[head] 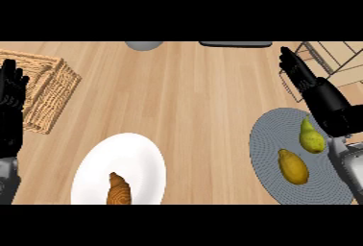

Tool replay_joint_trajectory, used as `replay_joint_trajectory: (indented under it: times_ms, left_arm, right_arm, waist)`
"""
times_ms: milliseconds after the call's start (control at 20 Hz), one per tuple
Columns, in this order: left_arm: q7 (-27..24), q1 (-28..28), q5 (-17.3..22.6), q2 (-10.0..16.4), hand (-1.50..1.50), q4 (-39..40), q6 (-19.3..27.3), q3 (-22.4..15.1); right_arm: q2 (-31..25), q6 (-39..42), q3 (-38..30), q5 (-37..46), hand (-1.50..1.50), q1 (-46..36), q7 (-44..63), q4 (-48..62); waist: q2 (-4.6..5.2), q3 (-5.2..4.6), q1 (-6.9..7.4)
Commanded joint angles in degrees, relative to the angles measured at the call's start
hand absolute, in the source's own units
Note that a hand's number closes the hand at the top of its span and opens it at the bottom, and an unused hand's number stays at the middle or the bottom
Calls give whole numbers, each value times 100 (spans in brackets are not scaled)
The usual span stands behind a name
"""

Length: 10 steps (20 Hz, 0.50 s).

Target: Pick the pear from the placemat and place it in the tiered shelf

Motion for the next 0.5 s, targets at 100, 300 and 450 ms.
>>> replay_joint_trajectory:
  times_ms: [100, 300, 450]
  left_arm:
    - [-9, 162, -106, -285, 0, 11, -308, -608]
    - [36, 178, 99, -450, 0, 156, -504, -775]
    - [-17, 166, 113, -575, 0, 109, -717, -1080]
  right_arm:
    - [-230, 216, -1094, -881, -150, 23, 346, 1343]
    - [899, -623, -2285, -2410, -150, 152, 442, 1635]
    - [-1112, -940, -1181, 360, 150, 928, 830, 2492]
  waist:
    - [-6, -79, -217]
    - [38, 190, -866]
    - [266, -172, -537]
